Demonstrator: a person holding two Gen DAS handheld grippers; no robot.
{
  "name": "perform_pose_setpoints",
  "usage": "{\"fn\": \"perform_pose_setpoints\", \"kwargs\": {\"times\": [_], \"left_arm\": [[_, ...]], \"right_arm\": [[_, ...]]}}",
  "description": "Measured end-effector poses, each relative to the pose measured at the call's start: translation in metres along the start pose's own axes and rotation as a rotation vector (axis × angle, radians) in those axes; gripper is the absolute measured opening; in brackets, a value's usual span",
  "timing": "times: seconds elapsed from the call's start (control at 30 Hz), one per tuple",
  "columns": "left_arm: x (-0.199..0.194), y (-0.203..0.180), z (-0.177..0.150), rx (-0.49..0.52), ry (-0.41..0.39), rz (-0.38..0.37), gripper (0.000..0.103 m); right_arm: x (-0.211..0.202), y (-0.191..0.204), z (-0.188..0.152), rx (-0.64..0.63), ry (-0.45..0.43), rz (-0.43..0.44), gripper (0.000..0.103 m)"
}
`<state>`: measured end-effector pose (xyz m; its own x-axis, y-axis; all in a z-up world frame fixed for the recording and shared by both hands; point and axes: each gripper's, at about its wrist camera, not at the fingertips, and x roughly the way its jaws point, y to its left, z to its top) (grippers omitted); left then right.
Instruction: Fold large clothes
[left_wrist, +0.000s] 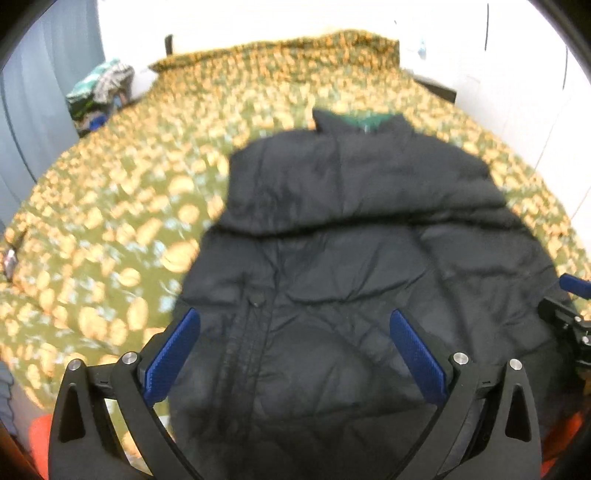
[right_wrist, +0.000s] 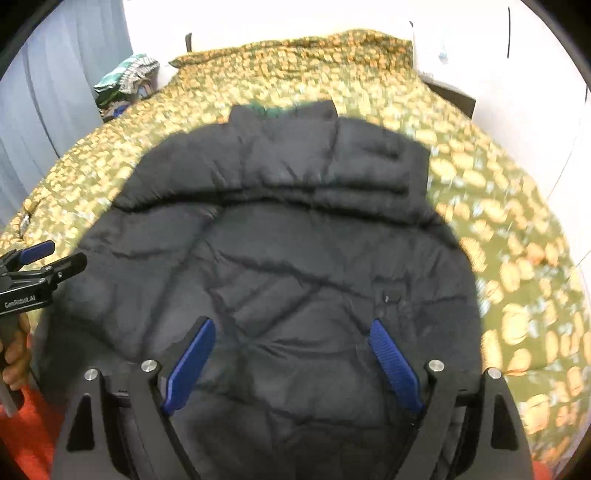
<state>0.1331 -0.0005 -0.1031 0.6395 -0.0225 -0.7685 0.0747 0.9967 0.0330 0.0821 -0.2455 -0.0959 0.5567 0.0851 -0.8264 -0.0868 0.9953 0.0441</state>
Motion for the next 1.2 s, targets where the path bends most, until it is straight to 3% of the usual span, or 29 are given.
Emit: {"fn": "perform_pose_setpoints", "kwargs": {"times": [0.17,0.37,0.93,1.2], "left_arm": [[-0.041,-0.005,0.01,0.003,-0.038,0.035,0.102],[-0.063,-0.01,0.013,0.015,-0.048,0.042,0.102],[-0.07,-0.013,0.019,0.021,-0.035,0.061,0.102],[-0.065,-0.008,0.014,0.007,-0.01,0.04,0.102]], "right_arm": [[-0.04,0.01,0.018,-0.009,-0.051,0.003,0.088],[-0.065,0.022,0.023,-0.047,-0.058,0.001,0.088],[-0.084,0.041,0.023,-0.115,-0.046,-0.046,0.088],[-0.091,0.05,0.025,-0.167,-0.059,-0.135,0.088]]}}
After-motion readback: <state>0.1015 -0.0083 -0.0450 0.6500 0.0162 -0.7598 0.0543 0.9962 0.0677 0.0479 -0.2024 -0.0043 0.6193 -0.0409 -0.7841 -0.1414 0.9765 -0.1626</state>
